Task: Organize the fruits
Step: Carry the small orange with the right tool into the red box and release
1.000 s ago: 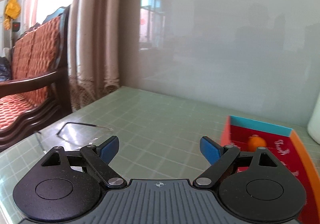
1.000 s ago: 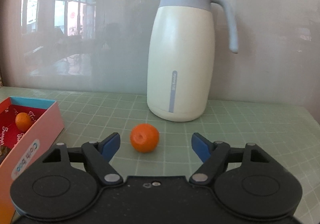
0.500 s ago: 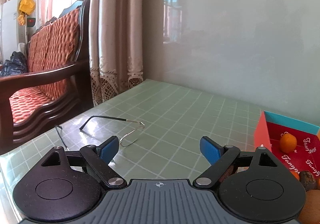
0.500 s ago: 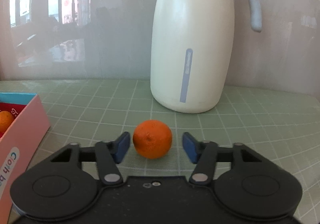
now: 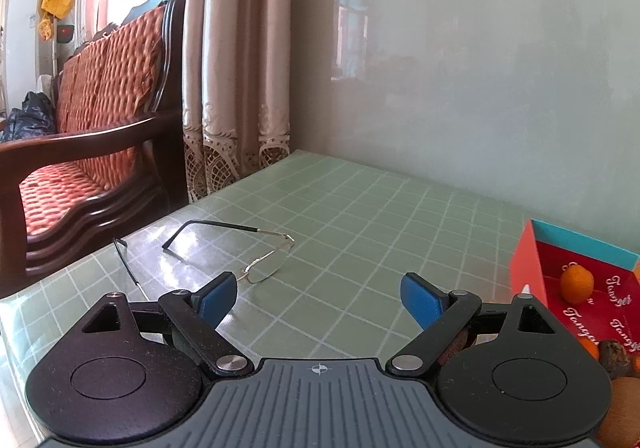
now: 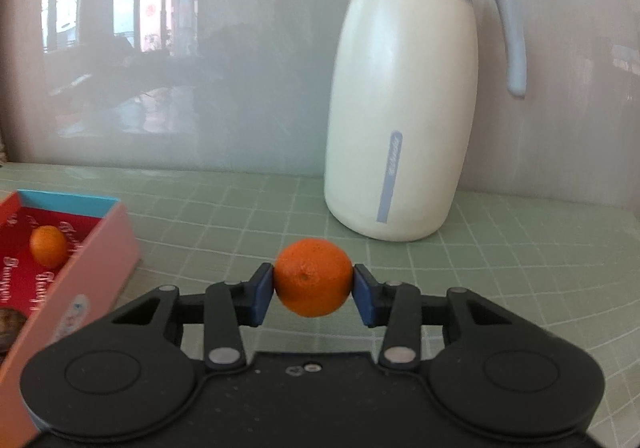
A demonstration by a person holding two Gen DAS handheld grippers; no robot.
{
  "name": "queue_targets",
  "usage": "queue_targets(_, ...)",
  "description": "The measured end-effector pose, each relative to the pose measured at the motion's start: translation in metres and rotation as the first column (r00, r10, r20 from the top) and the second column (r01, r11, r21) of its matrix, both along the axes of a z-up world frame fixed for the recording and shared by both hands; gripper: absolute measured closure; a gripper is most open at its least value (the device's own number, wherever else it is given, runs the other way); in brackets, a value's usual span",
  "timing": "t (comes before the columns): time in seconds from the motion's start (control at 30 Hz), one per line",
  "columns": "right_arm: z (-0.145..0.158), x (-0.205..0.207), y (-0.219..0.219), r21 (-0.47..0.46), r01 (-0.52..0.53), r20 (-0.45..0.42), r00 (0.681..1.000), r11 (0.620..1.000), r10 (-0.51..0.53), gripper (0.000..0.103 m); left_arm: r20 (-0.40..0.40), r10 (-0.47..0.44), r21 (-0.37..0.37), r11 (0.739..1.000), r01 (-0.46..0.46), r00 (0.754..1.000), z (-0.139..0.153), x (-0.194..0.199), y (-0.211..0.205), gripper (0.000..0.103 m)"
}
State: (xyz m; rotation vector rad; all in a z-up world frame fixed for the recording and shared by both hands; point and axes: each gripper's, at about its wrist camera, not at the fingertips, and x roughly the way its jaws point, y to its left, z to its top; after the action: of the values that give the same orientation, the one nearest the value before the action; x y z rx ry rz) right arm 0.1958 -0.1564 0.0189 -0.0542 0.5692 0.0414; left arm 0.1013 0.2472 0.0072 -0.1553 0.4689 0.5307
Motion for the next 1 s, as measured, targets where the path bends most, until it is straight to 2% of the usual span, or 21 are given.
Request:
queue_targets(0.17,0.017,-0.028,0.016,0.006,-0.051,0.035,0.998,0.999,0.05,0.063,0.011,-0.031,-0.005,1.0,0.031,0.999,0.003,-0.006,-0.012,0.014)
queue_targets(0.37,0.023,-0.056,0.04,-0.002,-0.123,0.052,0.991,0.992,0.123,0.063,0.034,-0.079,-0.012,0.997,0.08,0.996,0.009,-0.017,-0.033,0.013)
queue_targets(0.63,0.035,-0.093,0.069,0.001,-0.222,0.095,0.971,0.975,0.221,0.063,0.064,-0.13,-0.011,0.991,0.131,0.989,0.018,-0.037,-0.06,0.013)
queue_targets(1.0,0.038,-0.114,0.106,0.022,-0.333,0.106,0.938,0.943,0.329,0.063,0.04,-0.168,0.032,0.985,0.167,0.985,0.017,-0.059,-0.086,0.012)
